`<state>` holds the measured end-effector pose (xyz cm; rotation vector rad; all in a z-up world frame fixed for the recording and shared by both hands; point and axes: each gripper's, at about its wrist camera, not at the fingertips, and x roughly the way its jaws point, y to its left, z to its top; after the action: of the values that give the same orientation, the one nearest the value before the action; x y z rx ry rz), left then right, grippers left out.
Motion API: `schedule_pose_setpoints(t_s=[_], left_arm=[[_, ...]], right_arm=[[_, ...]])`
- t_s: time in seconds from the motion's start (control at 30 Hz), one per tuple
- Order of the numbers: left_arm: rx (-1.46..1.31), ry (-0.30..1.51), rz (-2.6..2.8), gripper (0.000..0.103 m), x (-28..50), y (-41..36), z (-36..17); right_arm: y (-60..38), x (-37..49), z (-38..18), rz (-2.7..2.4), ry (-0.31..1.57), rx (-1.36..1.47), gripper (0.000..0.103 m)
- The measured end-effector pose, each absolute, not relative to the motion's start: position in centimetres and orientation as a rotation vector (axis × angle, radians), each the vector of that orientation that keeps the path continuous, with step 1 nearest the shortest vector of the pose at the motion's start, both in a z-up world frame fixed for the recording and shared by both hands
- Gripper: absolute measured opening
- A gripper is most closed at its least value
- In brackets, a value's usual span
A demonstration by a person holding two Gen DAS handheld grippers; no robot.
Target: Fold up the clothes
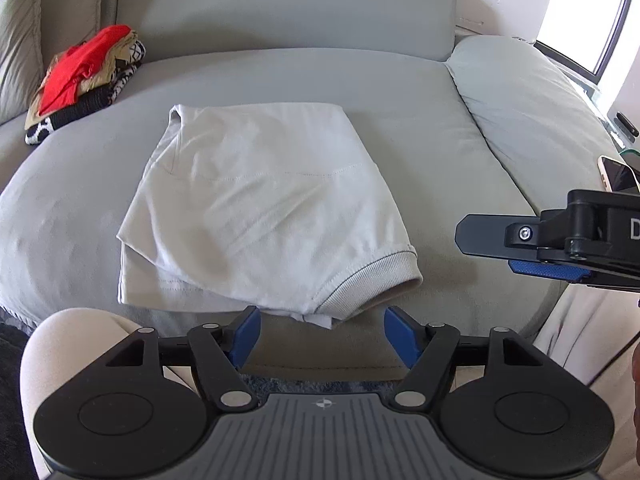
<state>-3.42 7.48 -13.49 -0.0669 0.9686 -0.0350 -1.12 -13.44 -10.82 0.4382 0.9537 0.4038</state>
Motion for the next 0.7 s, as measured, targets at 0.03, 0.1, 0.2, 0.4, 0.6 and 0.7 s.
schedule_pose_setpoints(t_s=[0.03,0.1,0.2,0.4,0.6,0.7], left_arm=[[-0.086,0.972,-0.035,0.074,-3.2,7.9,-13.5],[-0.148,0.976,-0.024,0.075,-2.9,9.0,-13.6],[-0.249,0.965,-0.004,0.075,-2.6,11.3,-13.3],[-0.456,0.859,0.054,0.076,-1.8,19.0,-12.1],[-0.735,0.836,0.095,0.081,1.2,27.1,-13.1],[-0.82,0.927,0.037,0.08,4.0,29.1,-15.4]], right_arm=[[-13.4,-1.1,-10.9,0.403,0.957,0.44,0.078],[-13.5,-0.9,-11.2,0.401,0.966,0.45,0.078],[-13.6,-0.3,-11.6,0.391,0.99,0.477,0.078],[-14.0,2.3,-12.6,0.405,1.011,0.577,0.078],[-14.0,6.3,-14.4,0.433,1.057,0.697,0.076],[-13.9,7.9,-15.9,0.439,1.099,0.757,0.074]])
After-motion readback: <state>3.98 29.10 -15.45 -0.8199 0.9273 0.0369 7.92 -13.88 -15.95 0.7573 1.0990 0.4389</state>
